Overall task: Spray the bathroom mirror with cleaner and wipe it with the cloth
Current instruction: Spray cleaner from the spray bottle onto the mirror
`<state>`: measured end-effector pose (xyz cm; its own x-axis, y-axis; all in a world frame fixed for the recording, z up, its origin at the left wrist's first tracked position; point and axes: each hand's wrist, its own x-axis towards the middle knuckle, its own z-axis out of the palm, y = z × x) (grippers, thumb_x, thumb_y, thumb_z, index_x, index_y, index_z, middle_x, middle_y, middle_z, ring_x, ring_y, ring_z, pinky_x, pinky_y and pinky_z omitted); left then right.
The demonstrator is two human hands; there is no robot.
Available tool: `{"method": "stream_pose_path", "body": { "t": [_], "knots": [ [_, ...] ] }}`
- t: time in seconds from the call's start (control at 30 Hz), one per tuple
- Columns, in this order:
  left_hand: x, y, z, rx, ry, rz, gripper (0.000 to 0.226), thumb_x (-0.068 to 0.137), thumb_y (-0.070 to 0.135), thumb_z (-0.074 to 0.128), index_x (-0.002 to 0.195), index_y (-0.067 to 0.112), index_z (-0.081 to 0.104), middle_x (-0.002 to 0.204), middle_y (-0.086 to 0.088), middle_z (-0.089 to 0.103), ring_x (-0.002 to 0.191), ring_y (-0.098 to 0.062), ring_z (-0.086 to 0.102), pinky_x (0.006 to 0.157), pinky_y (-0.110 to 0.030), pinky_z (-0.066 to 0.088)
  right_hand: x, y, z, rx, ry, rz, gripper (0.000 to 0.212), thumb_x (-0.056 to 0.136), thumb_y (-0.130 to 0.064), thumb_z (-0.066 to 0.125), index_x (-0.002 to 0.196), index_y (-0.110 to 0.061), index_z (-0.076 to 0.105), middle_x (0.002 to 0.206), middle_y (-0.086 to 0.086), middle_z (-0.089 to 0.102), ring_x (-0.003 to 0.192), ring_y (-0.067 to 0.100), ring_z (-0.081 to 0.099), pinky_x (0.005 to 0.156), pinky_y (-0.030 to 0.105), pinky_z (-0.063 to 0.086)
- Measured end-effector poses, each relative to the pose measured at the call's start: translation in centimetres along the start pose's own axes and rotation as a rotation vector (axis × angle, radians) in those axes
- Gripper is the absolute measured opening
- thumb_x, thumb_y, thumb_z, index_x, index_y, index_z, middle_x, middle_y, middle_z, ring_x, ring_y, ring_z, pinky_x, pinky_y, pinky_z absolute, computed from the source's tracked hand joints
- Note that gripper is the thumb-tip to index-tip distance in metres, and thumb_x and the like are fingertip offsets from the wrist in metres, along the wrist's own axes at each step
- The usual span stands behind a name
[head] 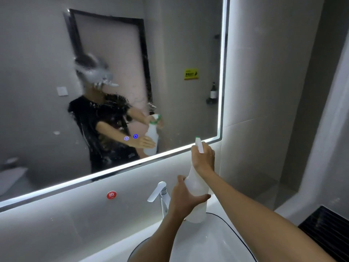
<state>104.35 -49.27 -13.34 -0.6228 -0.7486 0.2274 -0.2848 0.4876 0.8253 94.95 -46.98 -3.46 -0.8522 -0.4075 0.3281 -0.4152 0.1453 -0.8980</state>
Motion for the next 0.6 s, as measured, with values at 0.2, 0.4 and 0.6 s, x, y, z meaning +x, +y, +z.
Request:
{"method": "stream_pose_path", "body": {
  "t": [0.2,0.4,0.6],
  "knots": [
    [-0.8,-2.2,-3.7,0.039,0.062,-0.013,0.083,0.048,0.06,0.087,0.105,0.026,0.037,0.096,0.015,0.057,0.088,-0.003,0.058,0.067,-0.028,0.054,-2.2,-1.9,2.6,0.111,-0.114,-0.01,0.024,0.095,-0.012,0.047,0.074,0.001,0.048,0.069,0.008,0.048,0.066,0.022,0.047,0.06,0.034,0.039],
    [-2.1,-4.5,-7.3,0.056,0.158,-0.022,0.085,0.05,0.064,0.086,0.109,0.026,0.038,0.098,0.014,0.056,0.087,-0.001,0.058,0.065,-0.02,0.053,-5.1,-4.7,5.7,0.153,-0.239,-0.083,0.036,0.095,-0.007,0.046,0.062,-0.018,0.033,0.063,-0.002,0.039,0.057,0.013,0.036,0.048,0.019,0.027],
    [-2.7,-5.8,-9.3,0.094,0.216,-0.042,0.086,0.049,0.068,0.084,0.109,0.029,0.036,0.097,0.016,0.054,0.088,-0.004,0.058,0.072,-0.026,0.057,-6.6,-6.0,7.7,0.185,-0.266,-0.106,0.032,0.094,-0.012,0.046,0.065,-0.018,0.035,0.065,-0.003,0.043,0.064,0.019,0.041,0.058,0.03,0.033]
  ]
}}
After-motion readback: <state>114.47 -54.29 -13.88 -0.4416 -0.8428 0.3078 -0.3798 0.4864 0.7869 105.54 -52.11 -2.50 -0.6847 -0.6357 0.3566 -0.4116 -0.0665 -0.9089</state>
